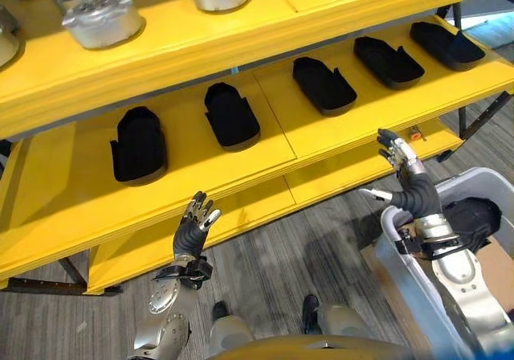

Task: Move parts from the plastic box to the shelf.

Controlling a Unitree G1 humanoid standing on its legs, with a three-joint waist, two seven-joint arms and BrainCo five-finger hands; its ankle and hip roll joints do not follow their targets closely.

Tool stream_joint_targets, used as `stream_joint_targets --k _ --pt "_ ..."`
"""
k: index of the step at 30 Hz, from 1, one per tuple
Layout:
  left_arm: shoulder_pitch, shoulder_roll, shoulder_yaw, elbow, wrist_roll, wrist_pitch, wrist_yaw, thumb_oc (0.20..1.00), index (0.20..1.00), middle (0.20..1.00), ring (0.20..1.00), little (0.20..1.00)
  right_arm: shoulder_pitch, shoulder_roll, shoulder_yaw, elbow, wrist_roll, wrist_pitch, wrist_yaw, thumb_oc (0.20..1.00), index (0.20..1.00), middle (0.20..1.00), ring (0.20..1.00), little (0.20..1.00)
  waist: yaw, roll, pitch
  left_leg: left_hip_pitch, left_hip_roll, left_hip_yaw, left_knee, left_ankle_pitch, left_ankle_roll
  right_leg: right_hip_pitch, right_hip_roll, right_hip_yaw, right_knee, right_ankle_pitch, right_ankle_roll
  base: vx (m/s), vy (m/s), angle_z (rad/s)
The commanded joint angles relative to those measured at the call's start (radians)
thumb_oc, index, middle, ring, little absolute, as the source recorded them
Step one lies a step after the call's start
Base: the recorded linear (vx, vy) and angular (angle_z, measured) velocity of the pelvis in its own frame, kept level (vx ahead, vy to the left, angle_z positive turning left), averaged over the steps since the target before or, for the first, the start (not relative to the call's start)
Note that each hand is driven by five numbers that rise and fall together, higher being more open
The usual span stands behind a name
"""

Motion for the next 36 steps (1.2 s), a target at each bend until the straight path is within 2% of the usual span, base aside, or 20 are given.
stream_joint_targets --k 1,2,3,4,5,7,10,12,17,20,23,25,26,27,28,29,31,33,34,36 --pt "-0.013 -0.002 0.064 -0.035 0.025 -0.051 -0.039 1.0 1.0 1.0 1.0 1.0 -0.066 0.01 -0.005 0.001 0.057 -0.036 0.044 1.0 1.0 1.0 1.0 1.0 0.01 -0.006 0.0 -0.027 -0.076 -0.024 -0.035 -0.001 0.038 0.009 -0.065 0.071 -0.049 0.059 0.158 0.04 -0.055 -0.75" --pt "-0.006 -0.004 0.071 -0.038 0.028 -0.051 -0.041 1.0 1.0 1.0 1.0 1.0 -0.073 0.013 0.001 0.01 0.076 -0.032 0.053 1.0 1.0 1.0 1.0 1.0 0.018 -0.003 -0.004 -0.027 -0.12 -0.044 -0.037 -0.021 0.053 0.007 -0.057 0.085 -0.062 0.075 0.159 0.07 -0.048 -0.79" --pt "0.004 -0.01 0.078 -0.044 0.035 -0.055 -0.046 1.0 1.0 1.0 1.0 1.0 -0.084 0.014 0.005 0.014 0.085 -0.03 0.072 1.0 1.0 1.0 1.0 1.0 0.03 0.003 -0.014 -0.033 -0.211 -0.118 -0.047 -0.039 0.079 0.013 -0.04 0.106 -0.084 0.089 0.156 0.05 -0.025 -0.98" --pt "0.004 -0.01 0.078 -0.044 0.035 -0.055 -0.046 1.0 1.0 1.0 1.0 1.0 -0.084 0.014 0.005 0.014 0.085 -0.03 0.072 1.0 1.0 1.0 1.0 1.0 0.03 0.003 -0.014 -0.033 -0.211 -0.118 -0.047 -0.039 0.079 0.013 -0.04 0.106 -0.084 0.089 0.156 0.11 -0.045 -0.84" --pt "0.005 -0.014 0.077 -0.052 0.045 -0.062 -0.046 1.0 1.0 1.0 1.0 1.0 -0.12 0.017 0.018 0.039 0.084 -0.023 0.078 1.0 1.0 1.0 1.0 1.0 0.056 0.009 -0.023 -0.051 -0.308 -0.235 -0.051 -0.035 0.103 0.02 -0.006 0.149 -0.105 0.098 0.149 0.06 -0.026 -0.65" --pt "0.009 -0.019 0.08 -0.057 0.038 -0.065 -0.056 1.0 1.0 1.0 1.0 1.0 -0.145 0.03 0.036 0.053 0.092 -0.027 0.085 1.0 1.0 1.0 1.0 1.0 0.055 0.013 -0.032 -0.033 -0.312 -0.258 -0.078 -0.035 0.119 0.019 0.017 0.18 -0.116 0.108 0.144 0.06 0.018 -0.75" --pt "0.001 -0.031 0.075 -0.044 0.04 -0.057 -0.058 1.0 1.0 1.0 1.0 1.0 -0.123 0.058 0.034 0.046 0.116 -0.015 0.093 1.0 1.0 1.0 1.0 1.0 0.039 0.007 -0.063 -0.001 -0.289 -0.213 -0.128 -0.027 0.124 0.033 0.017 0.19 -0.148 0.12 0.145 0.08 0.088 -0.47" --pt "0.022 -0.037 0.083 -0.043 0.039 -0.051 -0.053 1.0 1.0 1.0 1.0 1.0 -0.118 0.069 0.056 0.059 0.131 0.001 0.103 1.0 1.0 1.0 1.0 1.0 0.042 -0.009 -0.077 0.029 -0.286 -0.197 -0.14 -0.039 0.135 0.049 0.023 0.218 -0.159 0.129 0.149 0.12 0.072 -0.28" --pt "0.034 -0.037 0.09 -0.048 0.04 -0.046 -0.044 1.0 1.0 1.0 1.0 1.0 -0.128 0.076 0.07 0.06 0.144 0.013 0.106 1.0 1.0 1.0 1.0 1.0 0.04 -0.019 -0.082 0.043 -0.286 -0.157 -0.117 -0.075 0.15 0.049 0.024 0.26 -0.151 0.14 0.159 0.04 0.065 -0.19" --pt "0.029 -0.031 0.087 -0.049 0.045 -0.047 -0.038 1.0 1.0 1.0 1.0 1.0 -0.148 0.081 0.087 0.059 0.149 0.016 0.106 1.0 1.0 1.0 1.0 1.0 0.038 -0.016 -0.076 0.038 -0.288 -0.122 -0.088 -0.098 0.159 0.03 0.028 0.292 -0.123 0.139 0.165 0.0 0.08 -0.46" --pt "0.0 -0.011 0.081 -0.057 0.049 -0.045 -0.022 1.0 1.0 1.0 1.0 1.0 -0.185 0.093 0.115 0.055 0.149 0.021 0.099 1.0 1.0 1.0 1.0 1.0 0.03 -0.007 -0.045 0.033 -0.282 -0.077 -0.055 -0.125 0.173 -0.041 0.044 0.312 0.007 0.124 0.176 -0.06 0.102 -0.67" --pt "-0.029 0.011 0.082 -0.058 0.061 -0.053 -0.004 1.0 1.0 1.0 1.0 1.0 -0.219 0.107 0.141 0.053 0.137 0.028 0.091 1.0 1.0 1.0 1.0 1.0 0.024 -0.006 0.001 0.034 -0.267 -0.037 -0.031 -0.145 0.177 -0.125 0.04 0.255 0.143 0.125 0.222 -0.1 0.084 -1.01" --pt "-0.037 0.015 0.081 -0.055 0.07 -0.055 0.008 1.0 1.0 1.0 1.0 1.0 -0.236 0.117 0.156 0.059 0.126 0.033 0.086 1.0 1.0 1.0 1.0 1.0 0.031 -0.005 0.019 0.046 -0.263 -0.016 -0.029 -0.159 0.178 -0.157 0.006 0.184 0.192 0.133 0.244 -0.05 0.051 -1.56" --pt "-0.046 0.013 0.092 -0.054 0.067 -0.057 0.03 1.0 1.0 1.0 1.0 1.0 -0.268 0.133 0.178 0.079 0.12 0.04 0.073 1.0 1.0 1.0 1.0 1.0 0.039 0.009 0.032 0.068 -0.239 0.024 -0.042 -0.162 0.168 -0.175 -0.103 0.068 0.174 0.16 0.252 -0.02 -0.015 -1.48" --pt "-0.037 0.003 0.105 -0.058 0.061 -0.055 0.035 1.0 1.0 1.0 1.0 1.0 -0.289 0.149 0.197 0.099 0.121 0.047 0.074 1.0 1.0 1.0 1.0 1.0 0.055 0.026 0.043 0.093 -0.192 0.078 -0.061 -0.161 0.147 -0.189 -0.234 -0.065 0.116 0.189 0.237 0.07 -0.105 -1.26" --pt "-0.031 -0.005 0.112 -0.057 0.052 -0.05 0.037 1.0 1.0 1.0 1.0 1.0 -0.311 0.148 0.202 0.1 0.117 0.054 0.068 1.0 1.0 1.0 1.0 1.0 0.057 0.016 0.047 0.122 -0.185 0.107 -0.081 -0.165 0.137 -0.189 -0.284 -0.121 0.037 0.247 0.255 0.12 -0.158 -1.02" --pt "-0.013 -0.01 0.114 -0.057 0.058 -0.046 0.025 1.0 1.0 1.0 1.0 1.0 -0.296 0.139 0.188 0.088 0.111 0.058 0.074 1.0 1.0 1.0 1.0 1.0 0.052 -0.004 0.042 0.144 -0.195 0.109 -0.096 -0.173 0.134 -0.175 -0.301 -0.111 0.0 0.294 0.274 0.11 -0.116 -1.33" --pt "-0.015 -0.021 0.107 -0.047 0.067 -0.041 0.019 1.0 1.0 1.0 1.0 1.0 -0.279 0.138 0.173 0.085 0.112 0.063 0.075 1.0 1.0 1.0 1.0 1.0 0.053 -0.029 0.015 0.155 -0.215 0.111 -0.101 -0.19 0.131 -0.135 -0.299 -0.14 -0.049 0.299 0.274 0.11 -0.099 -0.48" --pt "-0.02 -0.029 0.1 -0.046 0.067 -0.038 0.018 1.0 1.0 1.0 1.0 1.0 -0.27 0.135 0.167 0.085 0.116 0.061 0.075 1.0 1.0 1.0 1.0 1.0 0.049 -0.034 -0.002 0.157 -0.215 0.107 -0.101 -0.198 0.128 -0.115 -0.295 -0.145 -0.07 0.301 0.276 0.22 -0.213 0.47" --pt "-0.026 -0.037 0.095 -0.042 0.058 -0.034 0.016 1.0 1.0 1.0 1.0 1.0 -0.26 0.118 0.144 0.075 0.127 0.054 0.07 1.0 1.0 1.0 1.0 1.0 0.036 -0.038 -0.028 0.166 -0.185 0.099 -0.088 -0.205 0.107 -0.087 -0.267 -0.155 -0.078 0.284 0.265 0.21 -0.223 0.61"
